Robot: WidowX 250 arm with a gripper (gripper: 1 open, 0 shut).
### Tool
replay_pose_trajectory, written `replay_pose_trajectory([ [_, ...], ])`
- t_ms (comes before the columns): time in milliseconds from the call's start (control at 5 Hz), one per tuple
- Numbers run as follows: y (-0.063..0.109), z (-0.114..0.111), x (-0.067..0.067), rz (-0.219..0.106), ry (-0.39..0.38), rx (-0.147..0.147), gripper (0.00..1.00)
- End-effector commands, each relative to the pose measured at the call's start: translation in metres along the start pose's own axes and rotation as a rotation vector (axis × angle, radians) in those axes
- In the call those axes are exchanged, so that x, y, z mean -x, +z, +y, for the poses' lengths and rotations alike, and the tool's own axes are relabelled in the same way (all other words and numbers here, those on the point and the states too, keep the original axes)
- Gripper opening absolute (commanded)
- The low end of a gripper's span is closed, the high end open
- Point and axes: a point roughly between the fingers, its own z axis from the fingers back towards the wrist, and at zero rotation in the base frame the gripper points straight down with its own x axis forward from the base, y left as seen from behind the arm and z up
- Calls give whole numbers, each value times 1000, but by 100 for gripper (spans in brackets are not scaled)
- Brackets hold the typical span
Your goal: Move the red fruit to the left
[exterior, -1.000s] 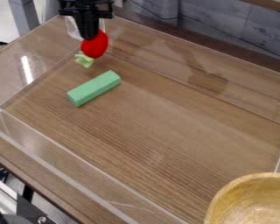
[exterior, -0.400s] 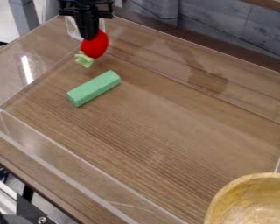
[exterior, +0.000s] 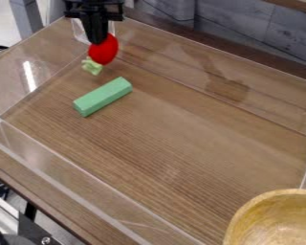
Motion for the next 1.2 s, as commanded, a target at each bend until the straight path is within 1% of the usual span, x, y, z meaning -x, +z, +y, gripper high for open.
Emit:
replay_pose_trajectory([
  [0,37,1,3,-92,1,-29,0],
  [200,36,1,3,-89,2,-31,0],
  [400,36,1,3,-81,7,-36,100],
  [600,35,1,3,-73,11,-40,100],
  [800,39,0,3,-71,20,-38,100],
  [1000,48,-5,5,-84,23,-31,100],
])
